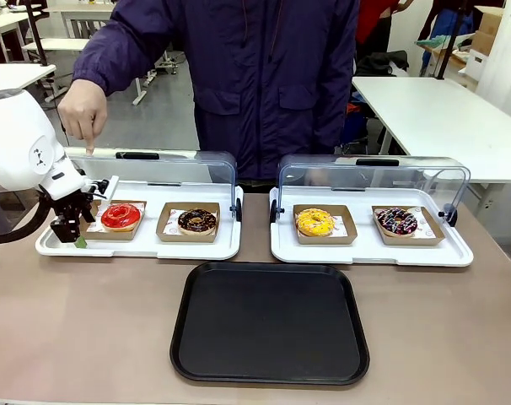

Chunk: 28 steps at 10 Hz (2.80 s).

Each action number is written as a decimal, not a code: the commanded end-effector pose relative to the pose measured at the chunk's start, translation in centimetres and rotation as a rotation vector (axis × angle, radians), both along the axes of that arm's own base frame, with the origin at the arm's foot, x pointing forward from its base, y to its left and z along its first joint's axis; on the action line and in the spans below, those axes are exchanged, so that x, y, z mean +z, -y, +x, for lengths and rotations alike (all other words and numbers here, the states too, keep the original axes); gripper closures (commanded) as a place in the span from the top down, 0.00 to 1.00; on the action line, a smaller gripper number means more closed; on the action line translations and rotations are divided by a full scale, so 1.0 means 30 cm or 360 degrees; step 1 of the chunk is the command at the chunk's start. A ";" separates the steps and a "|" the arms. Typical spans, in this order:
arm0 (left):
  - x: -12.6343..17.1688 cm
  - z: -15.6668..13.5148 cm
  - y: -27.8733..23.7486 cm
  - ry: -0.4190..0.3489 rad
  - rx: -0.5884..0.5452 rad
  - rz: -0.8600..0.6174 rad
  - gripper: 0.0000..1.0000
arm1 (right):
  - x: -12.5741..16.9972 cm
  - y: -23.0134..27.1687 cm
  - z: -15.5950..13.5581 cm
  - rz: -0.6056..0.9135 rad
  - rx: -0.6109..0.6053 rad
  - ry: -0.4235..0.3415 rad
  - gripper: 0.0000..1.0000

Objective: Move the first donut from the left to the tray.
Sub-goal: Pick up the Paper togo box containing the Donut indicated by the person and place it on the Handle tray.

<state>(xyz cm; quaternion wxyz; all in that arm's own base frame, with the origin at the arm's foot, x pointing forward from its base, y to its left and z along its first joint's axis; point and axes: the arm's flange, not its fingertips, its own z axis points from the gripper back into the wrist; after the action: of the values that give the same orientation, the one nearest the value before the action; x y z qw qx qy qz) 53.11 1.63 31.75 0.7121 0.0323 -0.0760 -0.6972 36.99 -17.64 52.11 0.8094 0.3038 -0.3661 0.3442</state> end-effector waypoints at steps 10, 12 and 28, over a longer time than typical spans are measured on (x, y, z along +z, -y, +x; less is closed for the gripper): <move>0.005 -0.015 0.011 -0.0050 -0.0034 0.0100 0.00 | 0.003 0.002 0.009 0.0022 0.0018 0.0054 1.00; 0.002 -0.002 -0.001 -0.0010 -0.0040 0.0064 0.00 | 0.003 0.002 0.009 0.0022 0.0018 0.0054 1.00; 0.353 -0.539 0.538 0.0251 -0.0160 -0.0023 0.02 | 0.003 0.002 0.009 0.0022 0.0018 0.0054 1.00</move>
<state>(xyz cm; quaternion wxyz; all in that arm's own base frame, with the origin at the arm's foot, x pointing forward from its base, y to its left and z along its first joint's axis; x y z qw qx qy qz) 37.95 -13.96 42.52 0.6694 0.0766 -0.1412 -0.7253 37.01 -17.67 52.12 0.8098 0.3035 -0.3657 0.3442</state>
